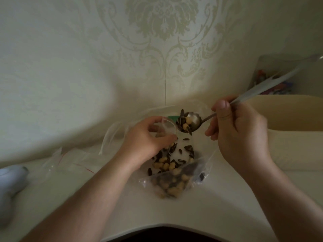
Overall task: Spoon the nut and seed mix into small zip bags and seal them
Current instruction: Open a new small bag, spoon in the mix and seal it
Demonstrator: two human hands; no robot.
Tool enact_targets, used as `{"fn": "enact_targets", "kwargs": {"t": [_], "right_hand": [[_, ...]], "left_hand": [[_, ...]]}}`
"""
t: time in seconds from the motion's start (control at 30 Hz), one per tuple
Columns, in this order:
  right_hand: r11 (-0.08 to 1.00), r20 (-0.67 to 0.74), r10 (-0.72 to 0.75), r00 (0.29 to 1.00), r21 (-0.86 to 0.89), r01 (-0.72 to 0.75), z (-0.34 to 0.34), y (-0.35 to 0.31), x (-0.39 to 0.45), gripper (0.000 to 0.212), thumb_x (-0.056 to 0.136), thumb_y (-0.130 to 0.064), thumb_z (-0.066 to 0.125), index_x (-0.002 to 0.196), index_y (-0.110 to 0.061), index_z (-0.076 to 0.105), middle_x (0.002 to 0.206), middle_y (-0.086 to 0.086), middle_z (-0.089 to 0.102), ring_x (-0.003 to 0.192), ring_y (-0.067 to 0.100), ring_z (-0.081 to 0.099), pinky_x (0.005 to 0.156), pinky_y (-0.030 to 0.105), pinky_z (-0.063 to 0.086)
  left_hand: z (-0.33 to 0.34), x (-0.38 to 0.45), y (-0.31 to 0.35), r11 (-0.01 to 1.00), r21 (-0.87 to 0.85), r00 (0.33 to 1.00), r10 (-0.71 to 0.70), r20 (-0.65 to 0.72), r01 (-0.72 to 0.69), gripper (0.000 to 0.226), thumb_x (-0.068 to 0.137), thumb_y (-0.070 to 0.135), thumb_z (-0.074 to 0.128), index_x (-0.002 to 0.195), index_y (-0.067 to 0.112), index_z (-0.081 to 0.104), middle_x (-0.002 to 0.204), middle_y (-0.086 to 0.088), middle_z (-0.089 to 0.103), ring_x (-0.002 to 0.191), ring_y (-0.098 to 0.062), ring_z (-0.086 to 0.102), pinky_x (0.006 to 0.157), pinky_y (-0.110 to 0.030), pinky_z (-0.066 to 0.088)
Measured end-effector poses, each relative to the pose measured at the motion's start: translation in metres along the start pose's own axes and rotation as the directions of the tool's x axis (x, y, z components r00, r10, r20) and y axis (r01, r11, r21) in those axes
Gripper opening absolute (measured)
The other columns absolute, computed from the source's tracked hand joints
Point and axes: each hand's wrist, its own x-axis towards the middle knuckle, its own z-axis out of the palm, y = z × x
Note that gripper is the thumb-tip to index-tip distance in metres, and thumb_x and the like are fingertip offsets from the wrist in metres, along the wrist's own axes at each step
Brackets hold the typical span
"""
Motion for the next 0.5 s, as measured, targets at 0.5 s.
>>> {"fn": "enact_targets", "kwargs": {"t": [0.5], "right_hand": [[0.959, 0.172, -0.265, 0.949, -0.052, 0.277, 0.012, 0.006, -0.007, 0.036, 0.104, -0.053, 0.046, 0.104, -0.024, 0.068, 0.083, -0.012, 0.068, 0.073, 0.008, 0.069, 0.06, 0.035, 0.058]], "left_hand": [[0.014, 0.0, 0.0, 0.994, 0.111, 0.999, 0.026, -0.042, -0.022, 0.036, 0.076, 0.053, 0.086, 0.107, 0.043, 0.071, 0.096, 0.023, 0.072, 0.089, 0.013, 0.064, 0.077, -0.022, 0.053]]}}
